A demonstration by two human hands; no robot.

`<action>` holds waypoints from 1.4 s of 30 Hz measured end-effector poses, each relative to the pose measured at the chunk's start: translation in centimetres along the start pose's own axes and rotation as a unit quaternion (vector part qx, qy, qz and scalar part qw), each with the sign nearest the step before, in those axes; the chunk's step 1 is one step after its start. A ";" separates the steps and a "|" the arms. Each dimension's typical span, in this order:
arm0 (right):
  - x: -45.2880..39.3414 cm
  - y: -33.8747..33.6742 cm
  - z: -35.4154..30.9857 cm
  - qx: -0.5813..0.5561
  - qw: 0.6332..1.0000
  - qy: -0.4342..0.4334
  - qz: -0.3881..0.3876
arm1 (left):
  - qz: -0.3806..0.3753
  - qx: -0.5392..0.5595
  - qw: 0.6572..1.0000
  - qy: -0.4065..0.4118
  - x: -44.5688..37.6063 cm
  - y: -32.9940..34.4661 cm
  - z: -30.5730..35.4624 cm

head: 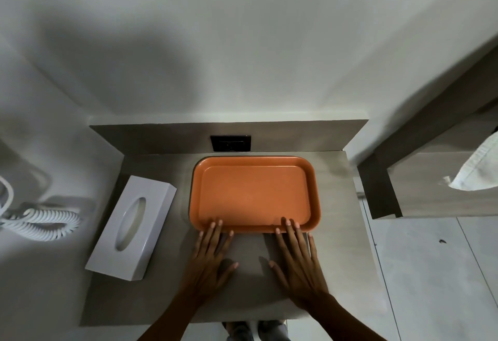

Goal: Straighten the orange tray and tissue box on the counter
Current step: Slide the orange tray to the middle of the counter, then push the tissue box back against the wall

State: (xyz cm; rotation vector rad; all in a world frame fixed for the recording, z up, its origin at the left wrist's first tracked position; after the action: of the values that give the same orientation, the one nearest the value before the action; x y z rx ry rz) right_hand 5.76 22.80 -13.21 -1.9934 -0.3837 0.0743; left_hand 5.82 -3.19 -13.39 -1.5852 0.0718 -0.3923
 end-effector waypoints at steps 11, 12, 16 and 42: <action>-2.5 -1.1 0.4 0.029 0.999 -0.012 -0.024 | 0.008 -0.008 1.000 0.018 -1.5 -1.0 -1.3; -2.5 -1.1 0.5 0.029 0.999 -0.007 -0.027 | 0.012 -0.010 1.000 0.016 -1.4 -1.2 -1.2; -2.6 -1.4 -0.3 0.027 0.999 0.007 -0.038 | 0.029 -0.016 0.999 -0.021 -0.5 -3.2 -2.5; -6.5 11.1 -20.2 -0.043 0.954 -0.255 -0.150 | 0.022 0.100 0.892 -0.440 8.2 -3.9 -20.8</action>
State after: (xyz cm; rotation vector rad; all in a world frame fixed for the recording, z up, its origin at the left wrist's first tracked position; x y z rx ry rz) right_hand 6.72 -1.03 -14.90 -1.9627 -1.0322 0.3894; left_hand 6.64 -25.16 -7.85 -1.4237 -0.6117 0.3706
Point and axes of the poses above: each hand's wrist, its own x-axis away from the middle knuckle, its own y-axis out of the palm, z = x × y, the point moved 7 cm from there along -x, towards the middle knuckle, and after that the axes turned 14 degrees about -x, right-handed, at the moved point
